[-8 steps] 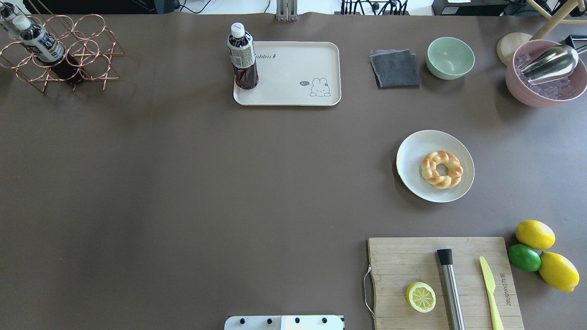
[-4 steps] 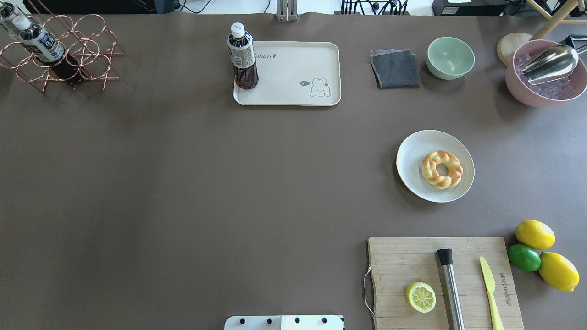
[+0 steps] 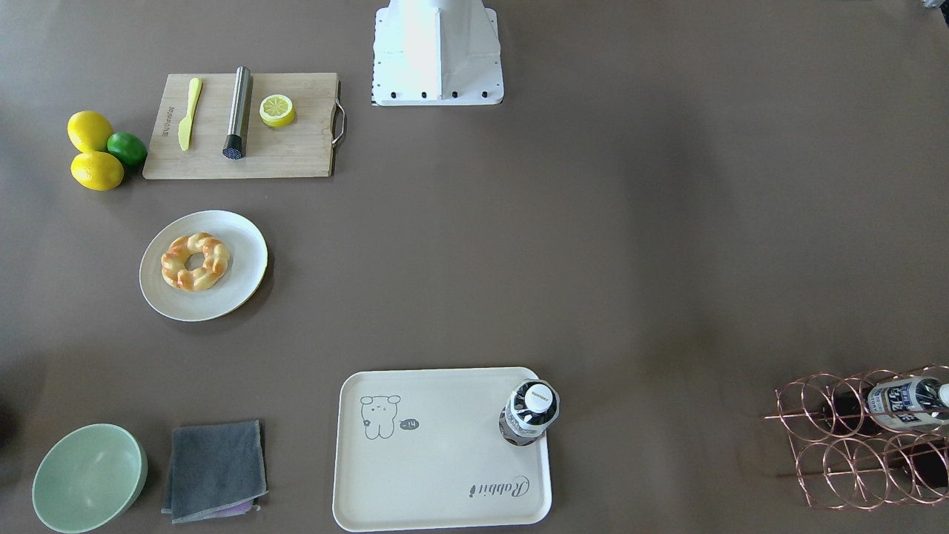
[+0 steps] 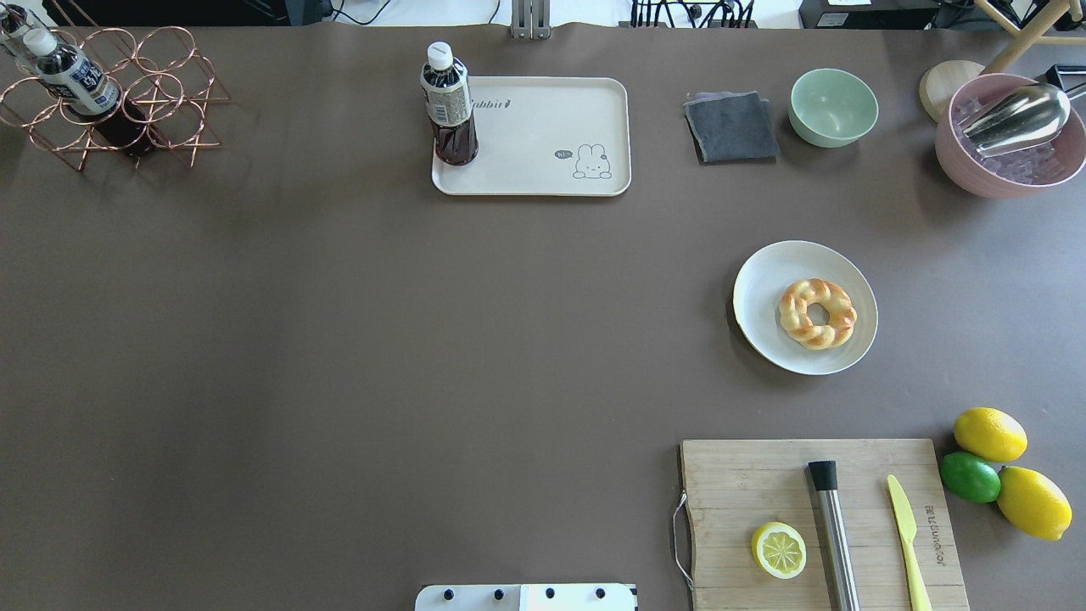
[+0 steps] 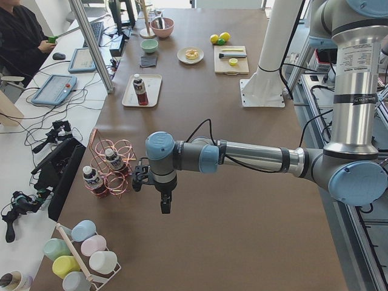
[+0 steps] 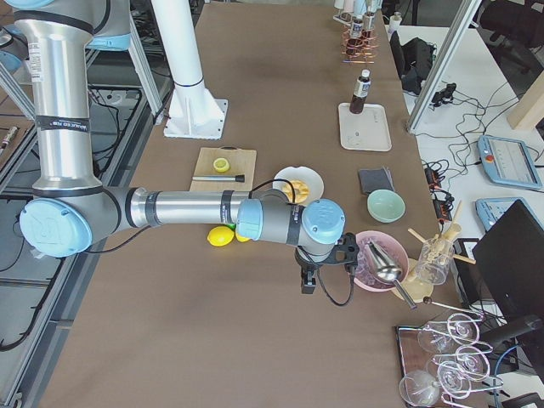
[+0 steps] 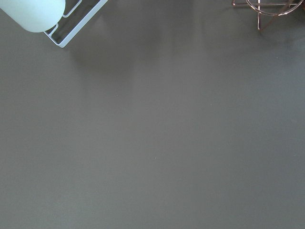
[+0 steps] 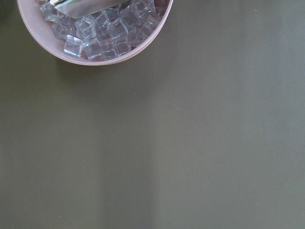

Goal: Place donut on tray

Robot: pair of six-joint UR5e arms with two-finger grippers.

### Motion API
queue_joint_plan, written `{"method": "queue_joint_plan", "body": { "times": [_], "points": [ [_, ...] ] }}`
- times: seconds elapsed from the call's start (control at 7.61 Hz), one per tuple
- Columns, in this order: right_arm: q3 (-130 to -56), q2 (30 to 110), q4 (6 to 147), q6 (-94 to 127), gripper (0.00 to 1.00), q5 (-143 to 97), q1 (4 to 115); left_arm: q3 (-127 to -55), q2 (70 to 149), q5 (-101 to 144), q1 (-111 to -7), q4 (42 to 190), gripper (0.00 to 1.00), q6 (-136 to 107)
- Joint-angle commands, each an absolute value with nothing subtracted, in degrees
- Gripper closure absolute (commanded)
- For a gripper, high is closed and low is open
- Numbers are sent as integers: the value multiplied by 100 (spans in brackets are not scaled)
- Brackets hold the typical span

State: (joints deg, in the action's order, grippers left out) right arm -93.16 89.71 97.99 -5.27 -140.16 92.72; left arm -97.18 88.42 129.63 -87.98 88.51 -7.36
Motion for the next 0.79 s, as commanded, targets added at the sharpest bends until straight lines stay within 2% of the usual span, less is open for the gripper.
{"method": "queue_joint_plan", "body": {
  "times": [0.0,0.66],
  "points": [
    [-9282,8974,9791,-527,0,-14010,9272,-9721,8842,12955,-8798,8851,2,-729],
    [-9334,9035,9782,-536,0,-13983,9272,-9729,8833,12955,-8798,8851,2,-738]
  ]
}}
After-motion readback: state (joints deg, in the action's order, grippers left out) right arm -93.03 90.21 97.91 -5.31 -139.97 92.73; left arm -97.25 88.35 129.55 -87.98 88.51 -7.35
